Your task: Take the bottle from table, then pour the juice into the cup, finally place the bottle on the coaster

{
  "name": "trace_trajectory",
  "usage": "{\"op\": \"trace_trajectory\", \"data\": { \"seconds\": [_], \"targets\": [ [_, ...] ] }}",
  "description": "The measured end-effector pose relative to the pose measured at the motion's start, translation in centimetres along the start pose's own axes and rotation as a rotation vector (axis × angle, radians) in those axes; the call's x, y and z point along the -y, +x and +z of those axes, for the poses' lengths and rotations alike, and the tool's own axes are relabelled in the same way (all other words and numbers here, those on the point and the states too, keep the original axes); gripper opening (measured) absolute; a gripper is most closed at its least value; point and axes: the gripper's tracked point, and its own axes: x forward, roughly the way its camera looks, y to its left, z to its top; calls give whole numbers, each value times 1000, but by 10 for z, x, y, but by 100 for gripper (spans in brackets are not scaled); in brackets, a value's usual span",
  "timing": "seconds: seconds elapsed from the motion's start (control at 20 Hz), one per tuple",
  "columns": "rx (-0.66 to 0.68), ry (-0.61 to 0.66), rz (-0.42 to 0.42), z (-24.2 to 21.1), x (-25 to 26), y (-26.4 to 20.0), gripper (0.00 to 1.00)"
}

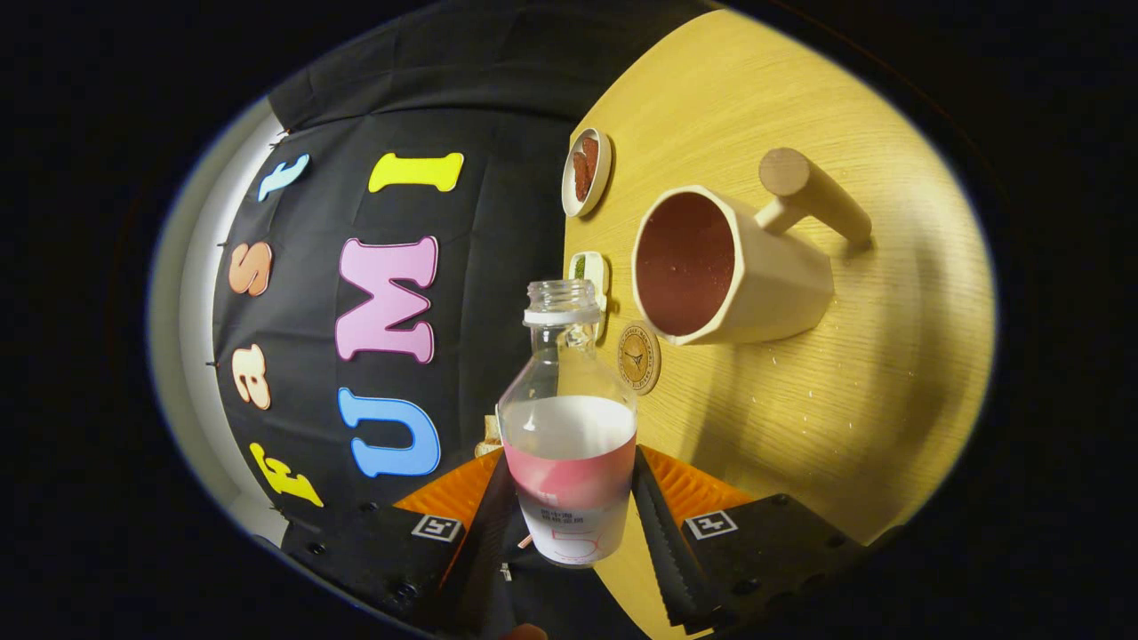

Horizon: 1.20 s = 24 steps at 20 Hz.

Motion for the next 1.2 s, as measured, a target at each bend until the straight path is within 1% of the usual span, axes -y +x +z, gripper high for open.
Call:
{"op": "trace_trajectory", "data": {
  "seconds": [0.1, 0.45, 0.75, 1.2],
  "targets": [
    [9, 33, -6, 2, 1, 2, 76],
    [48, 160, 19, 6, -1, 2, 76],
    [55, 210, 26, 3, -4, 5, 76],
    [70, 321, 39, 3, -7, 10, 76]
  ]
}}
